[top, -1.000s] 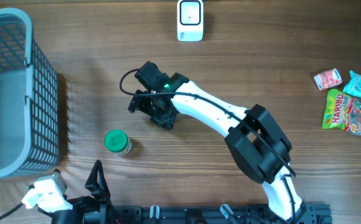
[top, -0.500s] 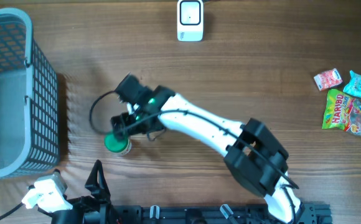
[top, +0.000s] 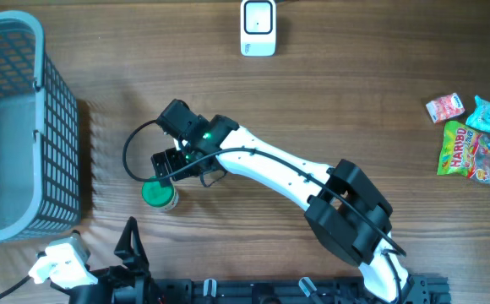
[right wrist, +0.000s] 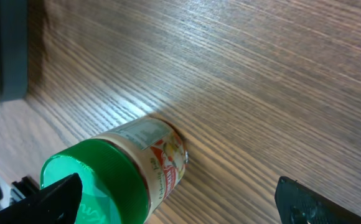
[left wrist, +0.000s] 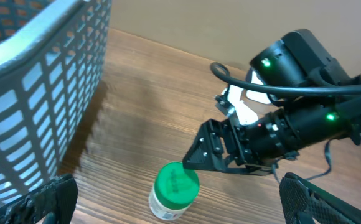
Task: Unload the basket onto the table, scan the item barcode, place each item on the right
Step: 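Lower the right gripper and grasp the green-lidded bottle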
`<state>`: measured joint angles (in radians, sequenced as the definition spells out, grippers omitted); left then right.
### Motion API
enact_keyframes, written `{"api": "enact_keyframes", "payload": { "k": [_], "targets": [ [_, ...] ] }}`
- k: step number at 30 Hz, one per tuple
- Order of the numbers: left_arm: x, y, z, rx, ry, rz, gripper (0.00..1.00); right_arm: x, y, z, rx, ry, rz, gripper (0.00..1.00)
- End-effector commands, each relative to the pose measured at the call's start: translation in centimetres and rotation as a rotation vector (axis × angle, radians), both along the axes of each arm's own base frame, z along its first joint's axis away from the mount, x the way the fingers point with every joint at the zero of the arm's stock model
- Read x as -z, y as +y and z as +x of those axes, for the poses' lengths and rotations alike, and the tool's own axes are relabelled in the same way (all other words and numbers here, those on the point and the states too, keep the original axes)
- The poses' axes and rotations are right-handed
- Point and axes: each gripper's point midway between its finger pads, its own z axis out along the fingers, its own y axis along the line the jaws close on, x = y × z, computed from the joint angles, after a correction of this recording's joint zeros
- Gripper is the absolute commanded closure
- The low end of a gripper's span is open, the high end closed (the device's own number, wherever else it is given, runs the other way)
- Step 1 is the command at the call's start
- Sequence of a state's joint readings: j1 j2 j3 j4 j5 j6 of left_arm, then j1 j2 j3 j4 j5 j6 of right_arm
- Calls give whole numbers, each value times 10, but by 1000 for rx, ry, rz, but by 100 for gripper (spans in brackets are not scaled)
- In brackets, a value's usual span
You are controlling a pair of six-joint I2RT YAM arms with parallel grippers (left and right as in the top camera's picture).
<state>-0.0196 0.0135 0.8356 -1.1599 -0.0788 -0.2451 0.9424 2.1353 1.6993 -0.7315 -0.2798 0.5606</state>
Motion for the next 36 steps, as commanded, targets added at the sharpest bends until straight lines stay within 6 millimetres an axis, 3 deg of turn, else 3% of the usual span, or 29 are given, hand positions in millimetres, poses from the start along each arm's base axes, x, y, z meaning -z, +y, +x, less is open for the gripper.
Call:
{"api": "enact_keyframes", "payload": {
  "k": [1, 8, 13, 17, 19, 22, 26, 31, 36],
  "targets": [
    [0, 5, -1, -26, -8, 14, 0, -23, 12, -5, -59, -20, 67, 0],
    [-5, 5, 1, -27, -29, 15, 0, -36, 21, -9, -97, 51, 170, 0],
    [-22, 15, 4, -80, -98, 29, 0, -39, 25, -14, -107, 58, 180, 0],
    [-50, 5, 10, -32, -217, -21, 0, -40, 26, -13, -105, 57, 184, 0],
    [-78, 0, 9, -3, -327, -29, 0, -40, 27, -13, -106, 55, 186, 0],
    [-120, -1, -12, 13, -457, 0, 0, -40, 29, -15, -108, 45, 182, 0],
    [-156, 4, -43, -12, -561, 30, 0, -36, 32, -9, -59, -21, 146, 0],
    [-172, 5, -71, -10, -598, 109, 0, -32, 37, -14, -30, -73, 103, 0],
    [-177, 6, -83, -14, -608, 122, 0, -23, 37, -15, -4, -186, 17, 1]
  ]
}}
